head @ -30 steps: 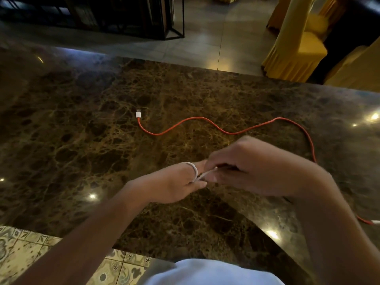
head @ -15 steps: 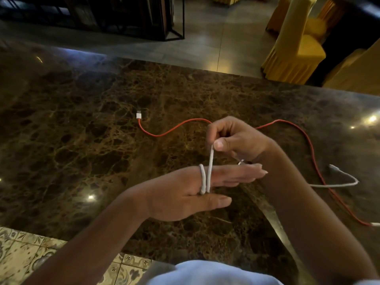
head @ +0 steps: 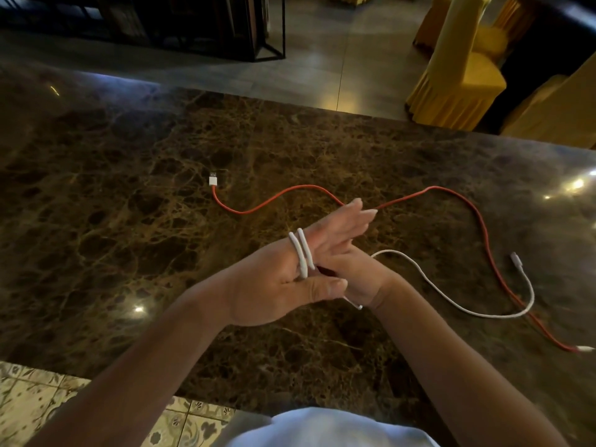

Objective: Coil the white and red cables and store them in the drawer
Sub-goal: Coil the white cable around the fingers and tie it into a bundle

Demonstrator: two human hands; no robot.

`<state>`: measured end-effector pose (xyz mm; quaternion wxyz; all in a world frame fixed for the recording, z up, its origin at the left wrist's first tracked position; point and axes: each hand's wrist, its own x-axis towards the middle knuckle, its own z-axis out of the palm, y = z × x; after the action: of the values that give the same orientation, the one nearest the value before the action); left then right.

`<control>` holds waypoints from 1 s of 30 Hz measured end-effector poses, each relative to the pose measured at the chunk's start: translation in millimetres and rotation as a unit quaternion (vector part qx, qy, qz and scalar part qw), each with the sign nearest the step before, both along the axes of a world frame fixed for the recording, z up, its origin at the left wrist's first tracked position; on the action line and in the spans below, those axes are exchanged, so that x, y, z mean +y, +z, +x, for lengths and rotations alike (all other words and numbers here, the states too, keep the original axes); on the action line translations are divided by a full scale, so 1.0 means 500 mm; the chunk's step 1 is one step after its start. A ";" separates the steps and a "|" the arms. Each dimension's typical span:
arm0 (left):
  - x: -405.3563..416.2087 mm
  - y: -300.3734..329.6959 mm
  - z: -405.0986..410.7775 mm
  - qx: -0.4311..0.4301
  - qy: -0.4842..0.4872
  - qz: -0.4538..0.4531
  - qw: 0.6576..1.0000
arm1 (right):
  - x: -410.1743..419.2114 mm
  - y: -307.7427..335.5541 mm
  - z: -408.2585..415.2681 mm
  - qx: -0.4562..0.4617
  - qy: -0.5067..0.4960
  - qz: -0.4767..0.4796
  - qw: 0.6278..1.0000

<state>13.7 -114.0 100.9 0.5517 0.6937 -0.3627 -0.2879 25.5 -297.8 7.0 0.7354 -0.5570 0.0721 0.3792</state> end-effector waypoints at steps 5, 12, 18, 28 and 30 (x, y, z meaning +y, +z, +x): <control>0.010 -0.017 0.014 -0.014 0.056 -0.010 0.998 | -0.015 0.052 -0.033 -0.081 0.048 -0.001 0.996; 0.039 -0.049 0.055 -0.074 0.068 0.078 0.992 | -0.022 0.145 -0.066 -0.317 0.185 -0.301 0.880; 0.036 -0.060 0.054 -0.037 0.024 0.093 0.995 | -0.036 0.236 -0.069 -0.360 0.260 -0.418 0.793; 0.029 -0.084 0.041 -0.029 -0.011 0.107 0.994 | -0.066 0.321 -0.050 -0.297 0.331 -0.453 0.773; 0.019 -0.091 0.040 -0.056 -0.007 0.137 0.989 | -0.060 0.322 -0.049 -0.369 0.335 -0.443 0.745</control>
<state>33.8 -104.5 55.5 0.4284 0.7748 -0.3552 -0.2999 0.9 -327.6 168.2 0.2003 -0.9050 -0.2362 0.2918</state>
